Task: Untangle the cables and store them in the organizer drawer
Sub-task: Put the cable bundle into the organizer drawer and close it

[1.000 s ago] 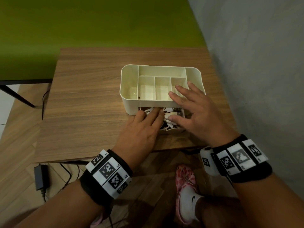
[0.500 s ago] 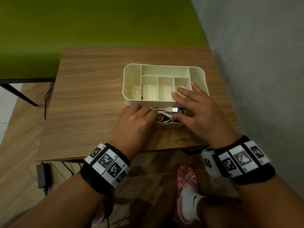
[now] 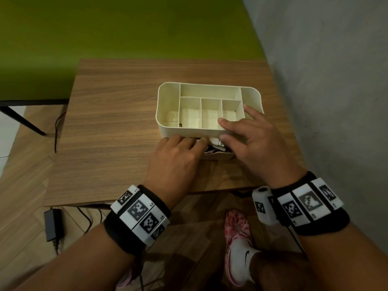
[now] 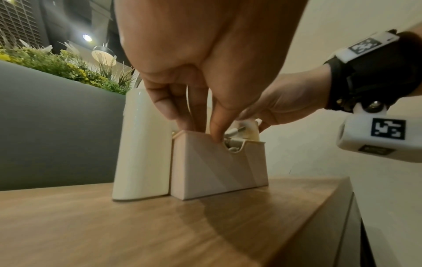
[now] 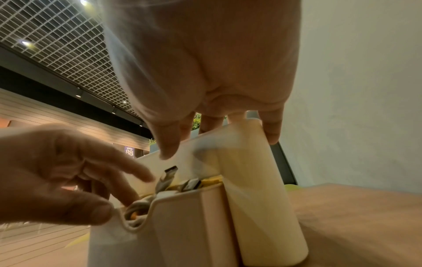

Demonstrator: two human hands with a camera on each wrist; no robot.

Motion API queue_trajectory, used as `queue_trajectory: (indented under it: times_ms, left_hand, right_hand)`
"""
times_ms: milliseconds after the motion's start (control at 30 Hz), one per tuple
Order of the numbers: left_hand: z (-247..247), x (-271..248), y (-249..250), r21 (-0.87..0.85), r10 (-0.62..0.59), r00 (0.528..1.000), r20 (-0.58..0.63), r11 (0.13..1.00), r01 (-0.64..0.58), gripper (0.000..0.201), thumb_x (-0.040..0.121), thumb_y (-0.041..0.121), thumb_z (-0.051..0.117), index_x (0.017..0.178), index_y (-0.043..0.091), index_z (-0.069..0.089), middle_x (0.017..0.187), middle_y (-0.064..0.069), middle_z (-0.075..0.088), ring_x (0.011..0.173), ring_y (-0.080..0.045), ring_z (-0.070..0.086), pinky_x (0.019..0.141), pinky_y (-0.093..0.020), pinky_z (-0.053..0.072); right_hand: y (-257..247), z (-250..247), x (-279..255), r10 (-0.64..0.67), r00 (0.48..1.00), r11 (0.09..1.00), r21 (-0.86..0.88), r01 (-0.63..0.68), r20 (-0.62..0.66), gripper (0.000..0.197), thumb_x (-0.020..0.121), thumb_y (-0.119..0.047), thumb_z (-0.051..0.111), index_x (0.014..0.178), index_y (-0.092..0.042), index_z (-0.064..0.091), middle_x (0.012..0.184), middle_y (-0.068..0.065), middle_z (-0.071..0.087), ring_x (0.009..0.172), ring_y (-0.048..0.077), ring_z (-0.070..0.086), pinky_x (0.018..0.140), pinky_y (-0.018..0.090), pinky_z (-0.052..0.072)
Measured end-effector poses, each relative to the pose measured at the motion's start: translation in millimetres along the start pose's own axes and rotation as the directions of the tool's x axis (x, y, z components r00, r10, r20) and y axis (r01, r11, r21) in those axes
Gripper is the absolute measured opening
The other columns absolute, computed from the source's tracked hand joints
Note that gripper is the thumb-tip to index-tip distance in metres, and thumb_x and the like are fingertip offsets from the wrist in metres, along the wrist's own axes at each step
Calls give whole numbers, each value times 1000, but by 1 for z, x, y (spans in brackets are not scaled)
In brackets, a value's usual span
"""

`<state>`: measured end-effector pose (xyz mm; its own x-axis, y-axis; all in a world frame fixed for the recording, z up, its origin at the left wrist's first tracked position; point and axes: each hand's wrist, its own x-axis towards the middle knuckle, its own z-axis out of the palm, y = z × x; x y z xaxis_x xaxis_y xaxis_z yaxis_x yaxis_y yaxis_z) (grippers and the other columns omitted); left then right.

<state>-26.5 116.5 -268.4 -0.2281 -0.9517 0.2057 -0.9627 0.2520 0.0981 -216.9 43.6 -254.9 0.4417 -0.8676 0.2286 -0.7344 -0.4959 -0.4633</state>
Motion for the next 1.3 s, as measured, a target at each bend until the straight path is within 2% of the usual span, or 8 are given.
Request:
queue_trajectory:
  times_ms: [267, 467, 633, 767, 900, 1033, 1167, 1300]
  left_hand:
    - [8, -3, 9, 104, -47, 997, 63, 994, 40, 54, 89, 29, 29, 139, 26, 51, 105, -7, 54, 86, -28, 51, 67, -40, 43]
    - [8, -3, 10, 127, -64, 995, 74, 990, 55, 56, 89, 33, 48, 144, 28, 42, 112, -6, 50, 92, -28, 48, 73, -41, 42]
    - [7, -4, 9, 114, -78, 994, 76, 991, 69, 55, 89, 34, 43, 144, 28, 43, 112, -6, 49, 94, -28, 47, 74, -40, 41]
    - [8, -3, 8, 106, -74, 995, 69, 992, 67, 55, 89, 31, 34, 143, 28, 45, 110, -5, 50, 91, -28, 47, 72, -40, 40]
    - [4, -3, 7, 92, -69, 993, 94, 994, 61, 58, 87, 31, 28, 142, 26, 46, 113, -5, 51, 93, -28, 49, 74, -41, 42]
    - [3, -3, 4, 96, -72, 988, 139, 994, 59, 57, 88, 33, 45, 145, 25, 43, 121, -5, 51, 101, -29, 49, 81, -43, 44]
    - [0, 0, 4, 90, -79, 985, 156, 994, 66, 56, 90, 33, 40, 146, 26, 39, 121, -4, 48, 101, -28, 46, 81, -42, 42]
    - [0, -1, 3, 87, -83, 982, 167, 994, 69, 59, 94, 35, 41, 151, 28, 28, 131, -3, 43, 111, -28, 43, 89, -43, 39]
  right_hand:
    - [-3, 15, -4, -32, 998, 990, -141, 24, -52, 51, 80, -28, 76, 127, -23, 59, 108, 1, 67, 138, 32, 40, 98, 61, 42]
    - [-1, 9, -10, -89, 988, 984, -166, 67, -127, 46, 85, -35, 68, 128, -22, 62, 127, 9, 56, 135, 31, 40, 103, 58, 39]
    - [-16, 8, -28, -167, 969, 980, -135, 144, -184, 16, 88, -22, 69, 98, -10, 73, 92, 5, 59, 83, 21, 55, 68, 38, 45]
    - [-11, 25, -34, -85, 996, 986, -145, 87, 20, 34, 88, -24, 71, 121, -14, 69, 88, 0, 68, 72, 18, 61, 57, 21, 36]
    - [-8, 34, -31, -95, 995, 981, -175, 90, -20, 29, 91, -21, 67, 118, -12, 71, 83, 3, 69, 65, 21, 61, 52, 25, 39]
    - [-13, 37, -27, -70, 998, 969, -238, 68, -4, 31, 93, -25, 59, 119, -12, 69, 87, 4, 69, 67, 24, 62, 52, 34, 49]
    - [-16, 19, -20, -182, 976, 959, -239, 150, -116, 23, 93, -25, 62, 109, -13, 72, 88, 4, 60, 78, 23, 55, 65, 39, 44]
    - [0, -4, -6, -115, 984, 951, -300, 70, -137, 42, 90, -37, 57, 131, -26, 58, 141, 5, 48, 133, 28, 39, 98, 46, 31]
